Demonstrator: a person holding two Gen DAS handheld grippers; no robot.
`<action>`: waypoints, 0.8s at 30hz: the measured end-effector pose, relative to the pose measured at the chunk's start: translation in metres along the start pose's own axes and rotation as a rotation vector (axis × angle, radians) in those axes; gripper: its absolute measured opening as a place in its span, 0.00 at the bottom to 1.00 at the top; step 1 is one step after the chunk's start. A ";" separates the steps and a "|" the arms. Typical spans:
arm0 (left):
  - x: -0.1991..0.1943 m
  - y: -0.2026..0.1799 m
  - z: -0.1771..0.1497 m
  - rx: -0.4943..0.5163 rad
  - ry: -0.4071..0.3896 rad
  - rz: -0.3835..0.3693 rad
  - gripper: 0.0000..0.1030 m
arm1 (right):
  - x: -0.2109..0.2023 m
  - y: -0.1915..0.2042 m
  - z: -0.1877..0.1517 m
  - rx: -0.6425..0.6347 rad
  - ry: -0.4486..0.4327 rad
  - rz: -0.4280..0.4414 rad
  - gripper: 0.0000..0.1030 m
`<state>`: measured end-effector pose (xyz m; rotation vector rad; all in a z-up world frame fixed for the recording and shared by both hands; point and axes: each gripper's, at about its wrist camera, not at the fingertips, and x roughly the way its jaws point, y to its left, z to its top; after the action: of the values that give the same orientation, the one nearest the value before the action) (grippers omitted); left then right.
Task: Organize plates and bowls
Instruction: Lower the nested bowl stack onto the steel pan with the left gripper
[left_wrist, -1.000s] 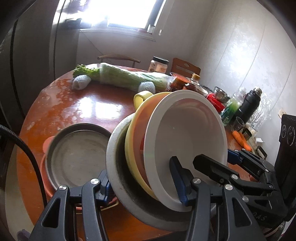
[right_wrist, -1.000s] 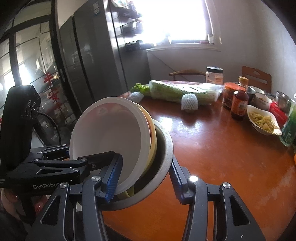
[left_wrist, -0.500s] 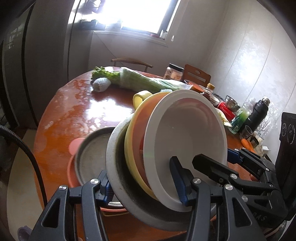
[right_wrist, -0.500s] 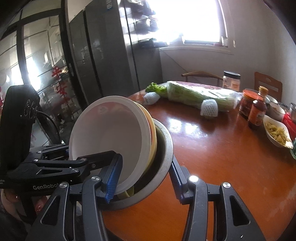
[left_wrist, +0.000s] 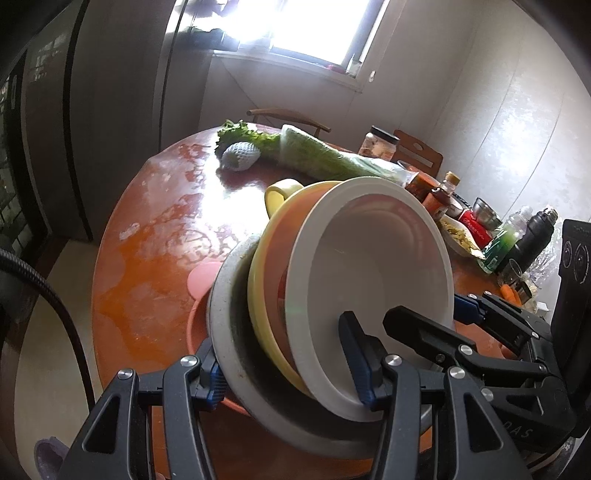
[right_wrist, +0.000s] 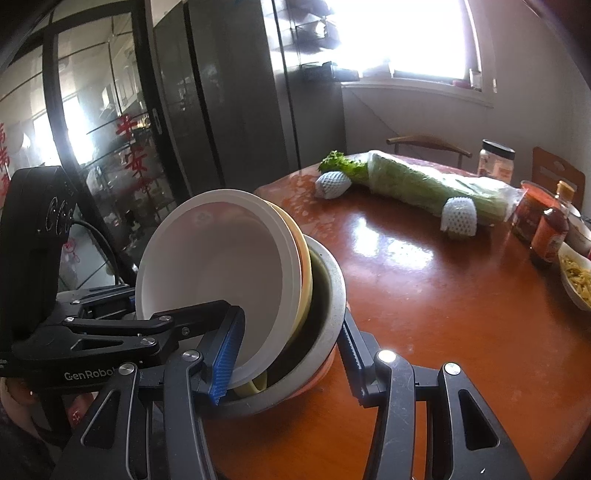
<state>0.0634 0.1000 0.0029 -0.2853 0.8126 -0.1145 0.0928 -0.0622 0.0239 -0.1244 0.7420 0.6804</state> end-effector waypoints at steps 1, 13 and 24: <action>0.001 0.002 -0.001 -0.002 0.003 0.003 0.52 | 0.002 0.001 0.000 0.000 0.003 0.002 0.50; 0.011 0.011 -0.007 -0.016 0.027 0.009 0.52 | 0.018 0.006 -0.008 -0.003 0.041 0.006 0.50; 0.015 0.011 -0.008 -0.022 0.033 0.005 0.52 | 0.021 0.004 -0.011 0.010 0.044 0.014 0.50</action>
<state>0.0674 0.1059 -0.0158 -0.3029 0.8481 -0.1054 0.0952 -0.0512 0.0023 -0.1259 0.7892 0.6892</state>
